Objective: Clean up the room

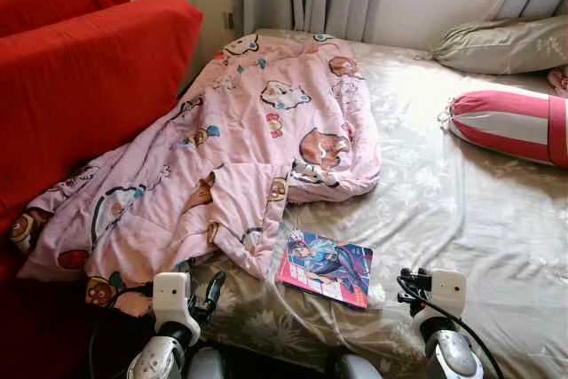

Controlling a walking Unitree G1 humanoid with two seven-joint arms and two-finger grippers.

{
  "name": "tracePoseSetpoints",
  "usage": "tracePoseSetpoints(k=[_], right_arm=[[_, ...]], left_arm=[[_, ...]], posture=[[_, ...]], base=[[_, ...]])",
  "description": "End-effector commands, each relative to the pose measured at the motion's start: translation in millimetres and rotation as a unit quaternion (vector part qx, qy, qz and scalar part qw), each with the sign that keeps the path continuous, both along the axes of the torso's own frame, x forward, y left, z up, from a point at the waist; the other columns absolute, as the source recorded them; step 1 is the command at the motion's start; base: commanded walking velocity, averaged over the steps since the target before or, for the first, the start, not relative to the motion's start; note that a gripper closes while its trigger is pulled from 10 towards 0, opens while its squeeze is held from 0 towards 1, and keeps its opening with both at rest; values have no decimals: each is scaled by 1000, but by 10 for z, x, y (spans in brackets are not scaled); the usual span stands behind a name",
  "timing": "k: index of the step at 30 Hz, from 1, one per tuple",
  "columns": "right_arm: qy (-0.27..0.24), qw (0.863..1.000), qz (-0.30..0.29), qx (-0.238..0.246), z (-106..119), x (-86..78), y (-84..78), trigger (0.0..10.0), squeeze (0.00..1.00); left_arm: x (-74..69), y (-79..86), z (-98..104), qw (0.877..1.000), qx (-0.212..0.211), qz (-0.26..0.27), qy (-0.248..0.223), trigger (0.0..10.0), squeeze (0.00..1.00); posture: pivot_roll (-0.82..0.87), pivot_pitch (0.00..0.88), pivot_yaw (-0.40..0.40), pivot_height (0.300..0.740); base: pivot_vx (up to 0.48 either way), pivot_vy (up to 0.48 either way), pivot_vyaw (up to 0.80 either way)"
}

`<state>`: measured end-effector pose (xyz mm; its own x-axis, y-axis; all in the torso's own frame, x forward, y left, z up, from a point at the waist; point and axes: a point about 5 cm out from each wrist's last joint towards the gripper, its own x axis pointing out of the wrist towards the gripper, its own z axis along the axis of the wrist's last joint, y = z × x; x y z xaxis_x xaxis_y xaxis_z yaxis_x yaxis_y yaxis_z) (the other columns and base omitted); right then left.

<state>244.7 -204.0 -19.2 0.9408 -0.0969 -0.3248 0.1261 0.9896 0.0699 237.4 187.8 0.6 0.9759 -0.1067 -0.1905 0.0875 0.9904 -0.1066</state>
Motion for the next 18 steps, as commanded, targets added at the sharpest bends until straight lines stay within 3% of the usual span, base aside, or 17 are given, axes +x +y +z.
tracePoseSetpoints(k=[1, 6, 12, 18], right_arm=[[3, 1000, 0, -1, -2, 2, -6, 10000, 0], [12, 1000, -11, 8, -16, 4, -14, 10000, 0], [11, 1000, -10, 8, -9, 12, -16, 10000, 0], [8, 1000, 6, -2, 7, 37, 4, 10000, 0]], left_arm=[[-14, 2, -7, 1000, -5, 4, 4, 10000, 0], [-25, 6, -18, 1000, -4, 4, 8, 10000, 0], [-36, 11, -19, 1000, -5, 4, 8, 10000, 0], [-38, 10, -19, 1000, -4, 1, 10, 10000, 0]], posture=[[97, 61, -70, 629], [96, 64, -71, 629], [98, 66, -69, 629], [100, 71, -68, 629]], base=[[326, 0, 0], [356, 0, 0], [364, 0, -718], [168, 0, 0]])
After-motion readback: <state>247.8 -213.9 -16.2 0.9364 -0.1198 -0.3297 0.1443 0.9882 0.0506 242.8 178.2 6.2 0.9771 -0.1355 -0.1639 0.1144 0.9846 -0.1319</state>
